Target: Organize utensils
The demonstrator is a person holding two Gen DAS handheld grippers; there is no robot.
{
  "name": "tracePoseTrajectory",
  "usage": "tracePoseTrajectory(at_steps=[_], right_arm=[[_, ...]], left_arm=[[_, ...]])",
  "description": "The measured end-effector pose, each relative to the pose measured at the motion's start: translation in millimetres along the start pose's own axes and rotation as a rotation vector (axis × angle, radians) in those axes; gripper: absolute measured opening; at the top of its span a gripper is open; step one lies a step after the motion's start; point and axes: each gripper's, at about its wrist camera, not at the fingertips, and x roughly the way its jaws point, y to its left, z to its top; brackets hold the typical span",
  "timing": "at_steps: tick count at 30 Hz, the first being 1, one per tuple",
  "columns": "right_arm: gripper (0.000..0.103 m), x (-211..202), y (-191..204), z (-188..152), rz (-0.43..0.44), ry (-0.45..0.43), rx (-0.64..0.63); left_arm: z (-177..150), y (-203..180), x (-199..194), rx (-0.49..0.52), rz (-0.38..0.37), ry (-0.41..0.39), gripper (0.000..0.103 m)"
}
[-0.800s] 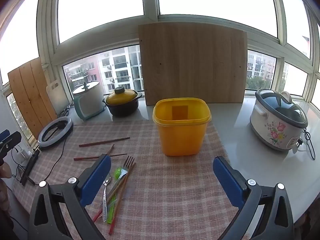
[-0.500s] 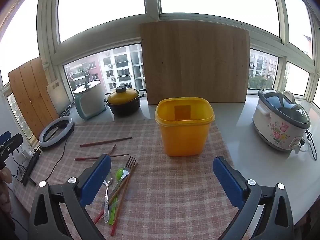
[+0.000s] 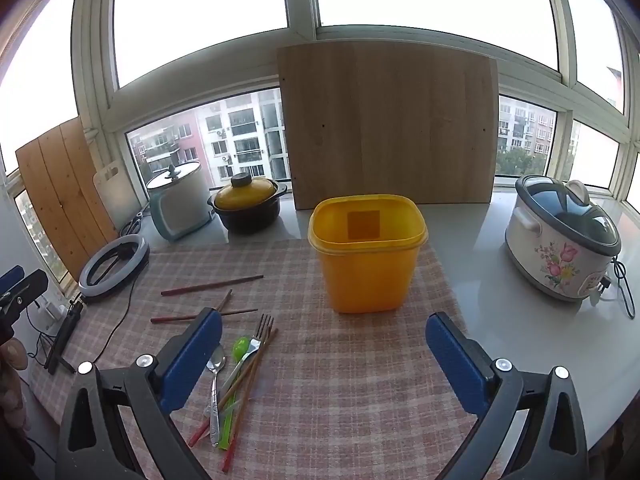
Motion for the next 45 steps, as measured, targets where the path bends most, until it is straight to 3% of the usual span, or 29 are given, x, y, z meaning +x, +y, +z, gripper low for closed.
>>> tracePoseTrajectory(at_steps=[45], right_arm=[[0.103, -0.3, 1.3, -2.0, 0.013, 0.038, 0.022]], left_arm=[[-3.5, -15.2, -1.7, 0.001, 0.001, 0.001, 0.102]])
